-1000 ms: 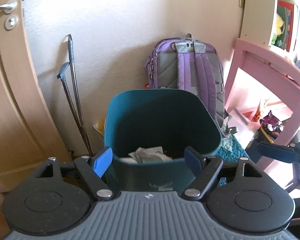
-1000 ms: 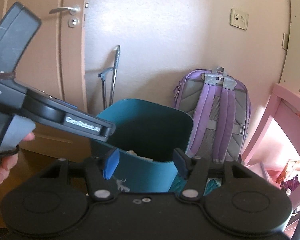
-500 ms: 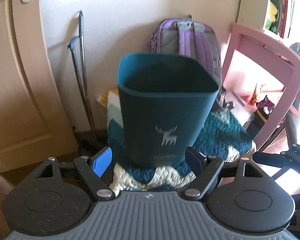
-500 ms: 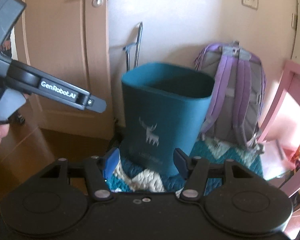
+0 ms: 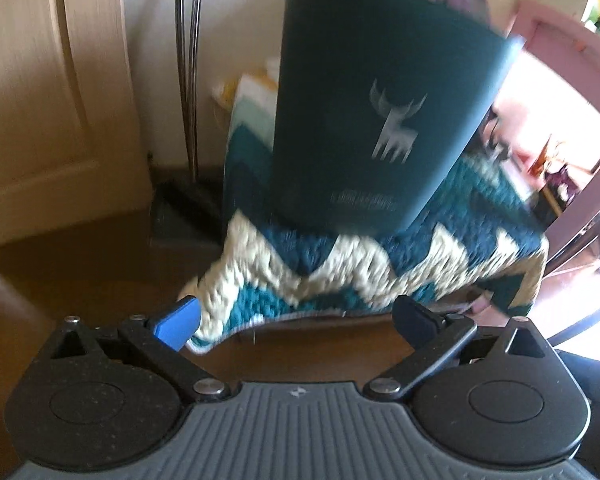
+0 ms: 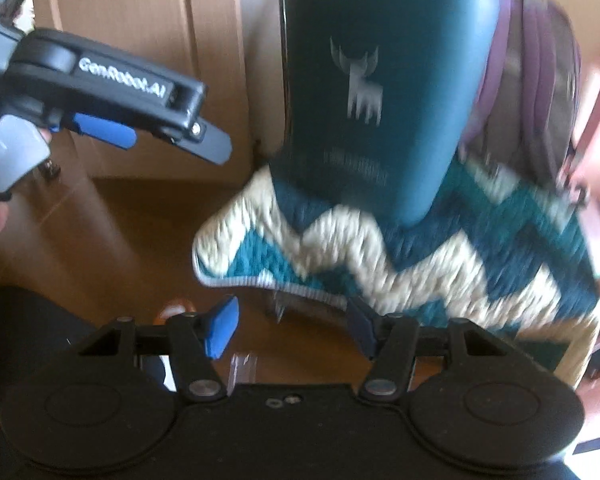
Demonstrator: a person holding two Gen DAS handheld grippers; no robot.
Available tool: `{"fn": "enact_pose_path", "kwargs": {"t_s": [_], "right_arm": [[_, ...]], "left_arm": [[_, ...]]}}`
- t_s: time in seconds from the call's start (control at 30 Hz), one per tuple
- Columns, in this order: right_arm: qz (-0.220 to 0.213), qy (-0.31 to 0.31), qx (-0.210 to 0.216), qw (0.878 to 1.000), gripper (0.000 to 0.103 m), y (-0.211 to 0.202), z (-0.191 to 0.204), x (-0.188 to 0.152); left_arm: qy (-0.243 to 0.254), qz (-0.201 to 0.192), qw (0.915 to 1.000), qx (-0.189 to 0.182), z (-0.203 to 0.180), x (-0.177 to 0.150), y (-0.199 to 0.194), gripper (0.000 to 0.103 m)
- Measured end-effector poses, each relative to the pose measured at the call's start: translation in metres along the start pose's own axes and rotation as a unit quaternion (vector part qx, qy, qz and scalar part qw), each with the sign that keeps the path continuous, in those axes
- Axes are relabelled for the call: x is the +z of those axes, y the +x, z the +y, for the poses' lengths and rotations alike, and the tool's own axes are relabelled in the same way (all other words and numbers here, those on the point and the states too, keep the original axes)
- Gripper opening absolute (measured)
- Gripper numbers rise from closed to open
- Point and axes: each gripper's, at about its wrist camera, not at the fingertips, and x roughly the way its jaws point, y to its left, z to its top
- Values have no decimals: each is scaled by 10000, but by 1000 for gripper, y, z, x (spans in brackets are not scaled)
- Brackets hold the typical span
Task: Collect trash
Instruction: 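Lower both tools from the bin toward the clear tray and red wrapper, then grasp the clear plastic tray with left tool while right grasps the red wrapper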
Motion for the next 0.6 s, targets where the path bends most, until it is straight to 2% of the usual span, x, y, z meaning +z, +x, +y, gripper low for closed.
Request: {"fn": "enact_pose_path", "kwargs": {"t_s": [0.23, 0.37, 0.6], "right_arm": [[766, 365, 139, 9963, 60, 77, -10, -36], [1291, 513, 219, 9901, 60, 118, -15, -60], [2106, 460, 390, 9757, 60, 191, -15, -93]], "left_arm": [[-409, 768, 9959, 232, 22, -40, 85, 103], [-699, 1302, 9880, 441, 35, -64, 139, 103], [-1017, 2127, 9678, 886, 53, -100, 223, 103]]}}
